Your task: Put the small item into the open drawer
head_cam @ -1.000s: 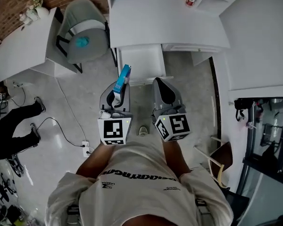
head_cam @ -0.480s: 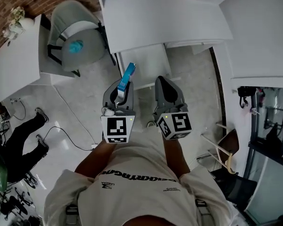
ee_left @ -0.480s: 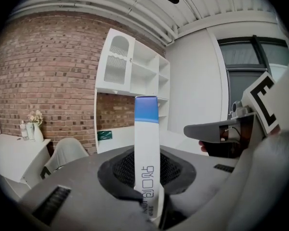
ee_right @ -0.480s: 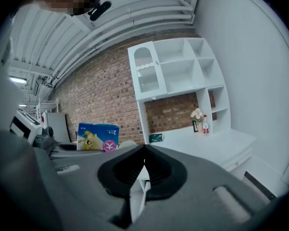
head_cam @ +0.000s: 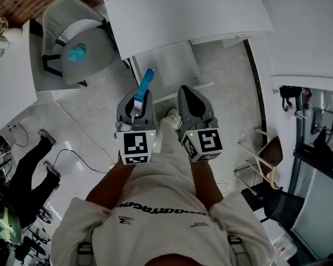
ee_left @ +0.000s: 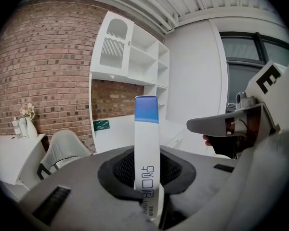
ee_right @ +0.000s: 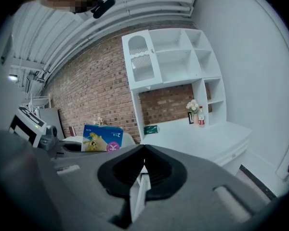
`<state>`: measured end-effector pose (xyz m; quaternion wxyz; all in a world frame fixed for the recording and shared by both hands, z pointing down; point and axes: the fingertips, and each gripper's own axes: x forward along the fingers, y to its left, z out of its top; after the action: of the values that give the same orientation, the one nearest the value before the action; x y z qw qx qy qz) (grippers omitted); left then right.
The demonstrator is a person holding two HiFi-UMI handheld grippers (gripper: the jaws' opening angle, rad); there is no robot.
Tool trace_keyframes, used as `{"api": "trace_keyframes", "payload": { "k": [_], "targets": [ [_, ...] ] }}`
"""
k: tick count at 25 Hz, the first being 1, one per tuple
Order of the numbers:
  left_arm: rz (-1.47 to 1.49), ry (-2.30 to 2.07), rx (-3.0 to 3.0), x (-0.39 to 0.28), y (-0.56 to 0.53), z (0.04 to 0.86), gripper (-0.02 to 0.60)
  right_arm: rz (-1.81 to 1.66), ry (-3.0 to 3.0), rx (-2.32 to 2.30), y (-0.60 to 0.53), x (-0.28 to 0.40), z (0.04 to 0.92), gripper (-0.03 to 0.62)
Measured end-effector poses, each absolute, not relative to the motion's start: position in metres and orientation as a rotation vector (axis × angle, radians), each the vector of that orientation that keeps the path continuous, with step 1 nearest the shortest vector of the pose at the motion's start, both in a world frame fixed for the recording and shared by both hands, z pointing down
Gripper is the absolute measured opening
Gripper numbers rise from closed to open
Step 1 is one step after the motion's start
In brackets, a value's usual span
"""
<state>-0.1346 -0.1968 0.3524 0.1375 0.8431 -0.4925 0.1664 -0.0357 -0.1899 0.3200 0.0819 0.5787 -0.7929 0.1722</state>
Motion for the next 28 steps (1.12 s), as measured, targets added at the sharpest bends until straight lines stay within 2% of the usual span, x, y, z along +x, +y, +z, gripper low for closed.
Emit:
{"api": "trace_keyframes", "payload": {
  "k": [11, 28],
  "targets": [
    [0.669, -1.427, 2.335, -0.109, -0.216, 0.430, 0.063, 0.582, -2.360, 1.632, -0.210, -0.013, 0.369, -0.002],
    [0.780, -1.362, 2.204, -0.082, -0.233, 0.522, 0.064, 0.684, -2.330, 1.535, -0.224, 0.001, 0.445, -0.002]
  ]
}}
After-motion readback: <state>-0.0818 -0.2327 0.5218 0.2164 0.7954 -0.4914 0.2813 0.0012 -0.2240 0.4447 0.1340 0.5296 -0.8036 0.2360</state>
